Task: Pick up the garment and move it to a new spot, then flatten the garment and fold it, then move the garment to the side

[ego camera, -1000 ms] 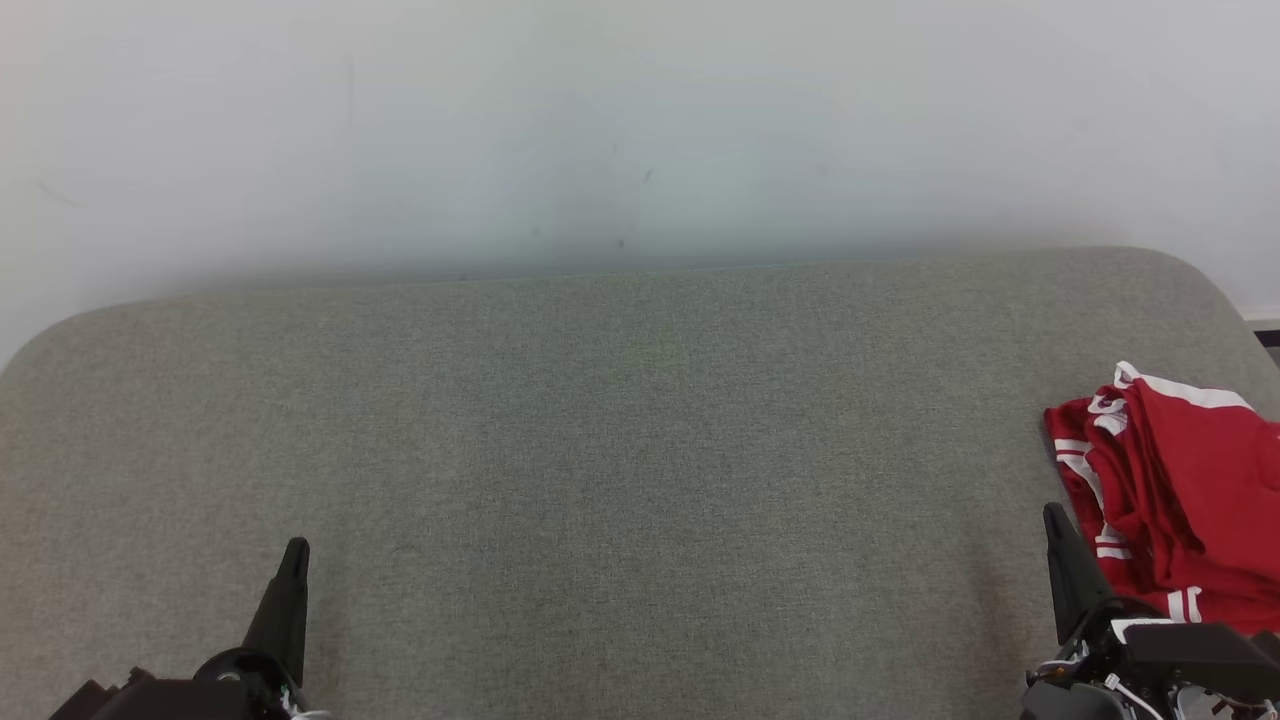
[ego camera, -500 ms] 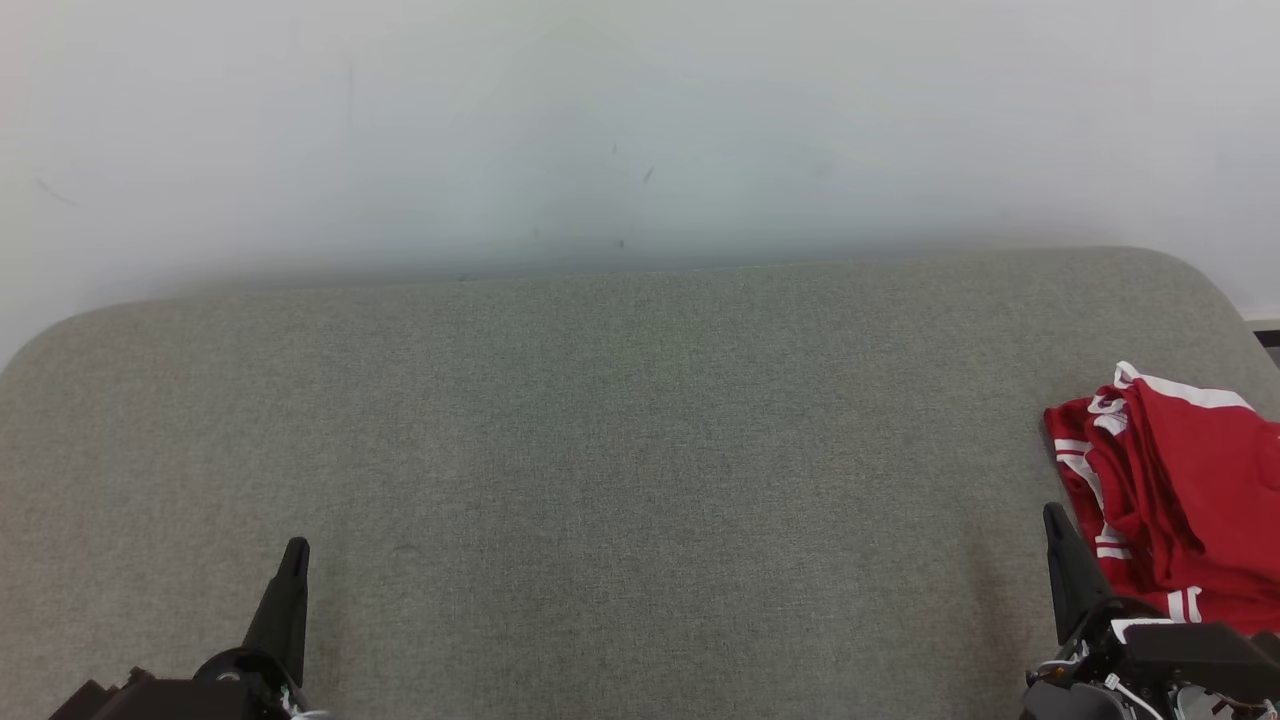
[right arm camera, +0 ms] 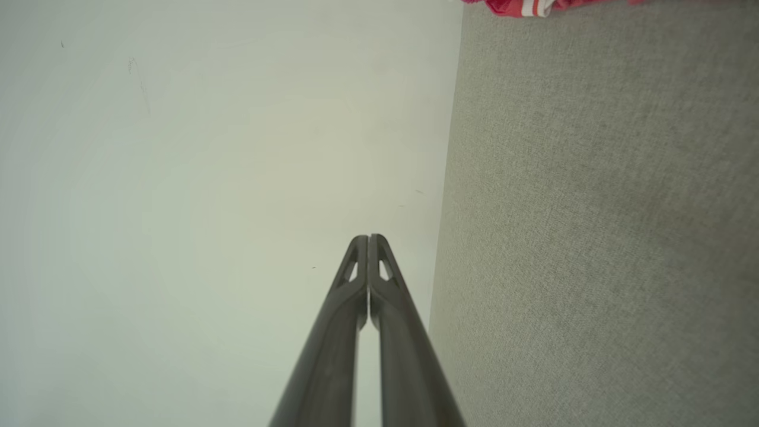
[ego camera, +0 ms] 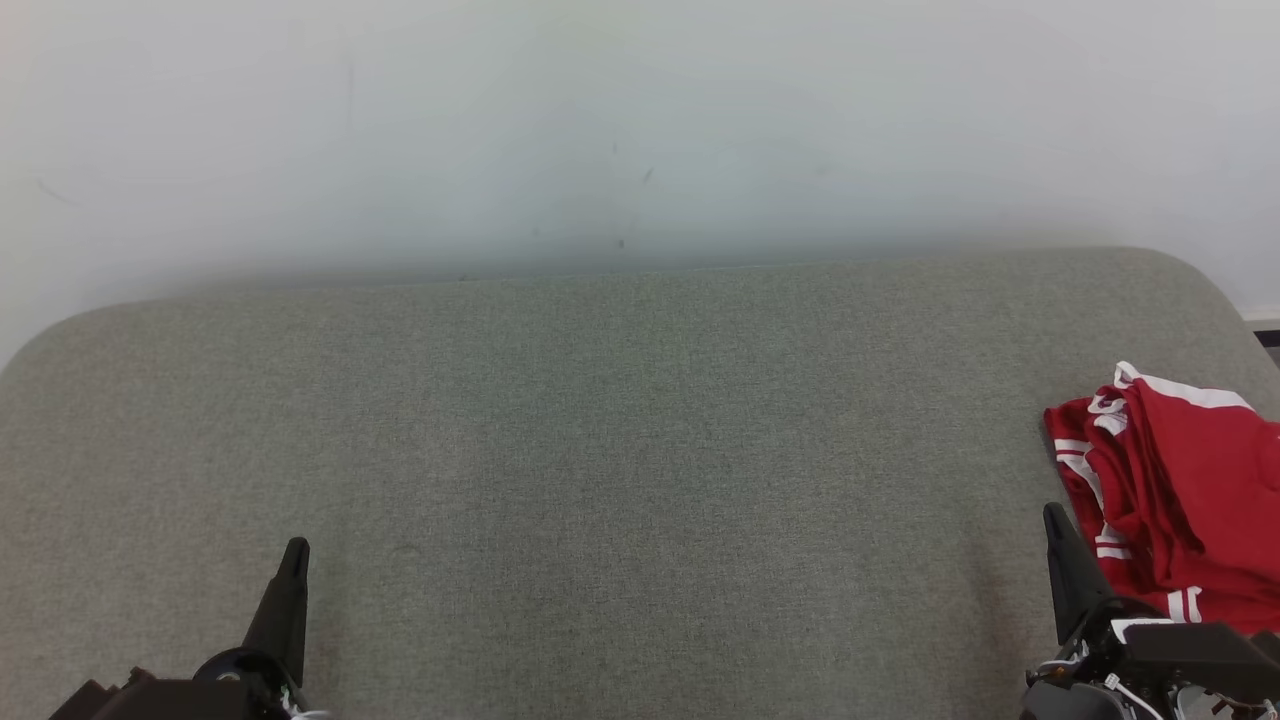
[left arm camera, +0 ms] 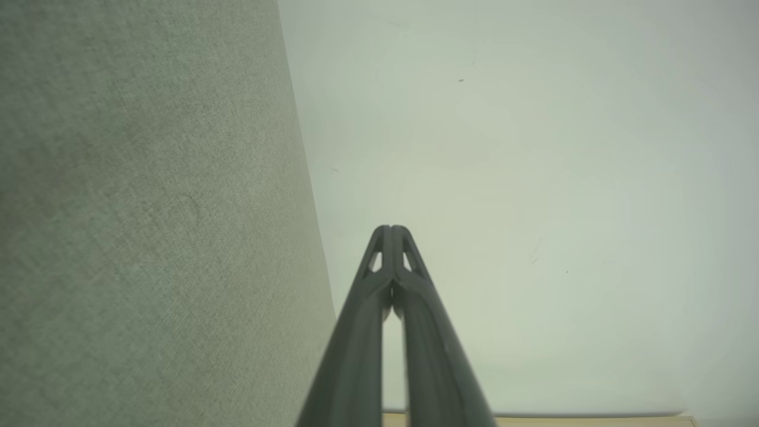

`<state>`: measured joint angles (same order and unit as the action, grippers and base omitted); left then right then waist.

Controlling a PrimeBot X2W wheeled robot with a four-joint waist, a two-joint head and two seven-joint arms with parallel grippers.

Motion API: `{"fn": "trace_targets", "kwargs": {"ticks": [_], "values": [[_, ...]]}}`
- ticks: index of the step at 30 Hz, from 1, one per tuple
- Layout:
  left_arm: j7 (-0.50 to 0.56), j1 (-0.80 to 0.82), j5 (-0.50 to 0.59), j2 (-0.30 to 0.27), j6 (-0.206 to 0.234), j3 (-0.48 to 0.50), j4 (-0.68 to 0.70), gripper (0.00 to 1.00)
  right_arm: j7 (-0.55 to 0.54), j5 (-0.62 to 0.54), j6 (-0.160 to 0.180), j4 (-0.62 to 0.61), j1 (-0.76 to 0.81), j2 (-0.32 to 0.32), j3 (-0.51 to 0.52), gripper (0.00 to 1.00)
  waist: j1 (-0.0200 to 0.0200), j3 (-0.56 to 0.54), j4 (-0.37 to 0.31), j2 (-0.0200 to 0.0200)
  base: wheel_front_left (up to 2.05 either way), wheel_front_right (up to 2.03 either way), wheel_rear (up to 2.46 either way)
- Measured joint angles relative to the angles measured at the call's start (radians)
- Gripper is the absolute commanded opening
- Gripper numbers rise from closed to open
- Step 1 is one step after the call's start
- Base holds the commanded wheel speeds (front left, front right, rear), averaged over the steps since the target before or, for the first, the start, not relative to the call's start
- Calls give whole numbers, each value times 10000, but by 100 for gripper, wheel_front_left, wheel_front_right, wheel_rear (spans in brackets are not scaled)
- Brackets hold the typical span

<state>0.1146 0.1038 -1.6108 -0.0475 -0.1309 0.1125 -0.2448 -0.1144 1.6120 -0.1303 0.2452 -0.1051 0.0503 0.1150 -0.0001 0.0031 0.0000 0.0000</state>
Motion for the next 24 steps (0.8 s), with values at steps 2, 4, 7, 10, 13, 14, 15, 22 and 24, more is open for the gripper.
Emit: {"fn": "trace_targets", "kwargs": {"ticks": [2, 4, 7, 10, 13, 14, 15, 22, 24], "values": [[0, 0, 0, 0, 0, 0, 0, 0, 0, 2, 0, 0, 0, 0, 0, 0, 0, 0, 0, 0, 0, 0, 0], [0, 0, 0, 0, 0, 0, 0, 0, 0, 2, 0, 0, 0, 0, 0, 0, 0, 0, 0, 0, 0, 0, 0], [0, 0, 0, 0, 0, 0, 0, 0, 0, 2, 0, 0, 0, 0, 0, 0, 0, 0, 0, 0, 0, 0, 0], [0, 0, 0, 0, 0, 0, 0, 0, 0, 0, 0, 0, 0, 0, 0, 0, 0, 0, 0, 0, 0, 0, 0], [0, 0, 0, 0, 0, 0, 0, 0, 0, 2, 0, 0, 0, 0, 0, 0, 0, 0, 0, 0, 0, 0, 0], [0, 0, 0, 0, 0, 0, 0, 0, 0, 2, 0, 0, 0, 0, 0, 0, 0, 0, 0, 0, 0, 0, 0], [0, 0, 0, 0, 0, 0, 0, 0, 0, 2, 0, 0, 0, 0, 0, 0, 0, 0, 0, 0, 0, 0, 0], [0, 0, 0, 0, 0, 0, 0, 0, 0, 2, 0, 0, 0, 0, 0, 0, 1, 0, 0, 0, 0, 0, 0], [0, 0, 0, 0, 0, 0, 0, 0, 0, 2, 0, 0, 0, 0, 0, 0, 2, 0, 0, 0, 0, 0, 0]]}}
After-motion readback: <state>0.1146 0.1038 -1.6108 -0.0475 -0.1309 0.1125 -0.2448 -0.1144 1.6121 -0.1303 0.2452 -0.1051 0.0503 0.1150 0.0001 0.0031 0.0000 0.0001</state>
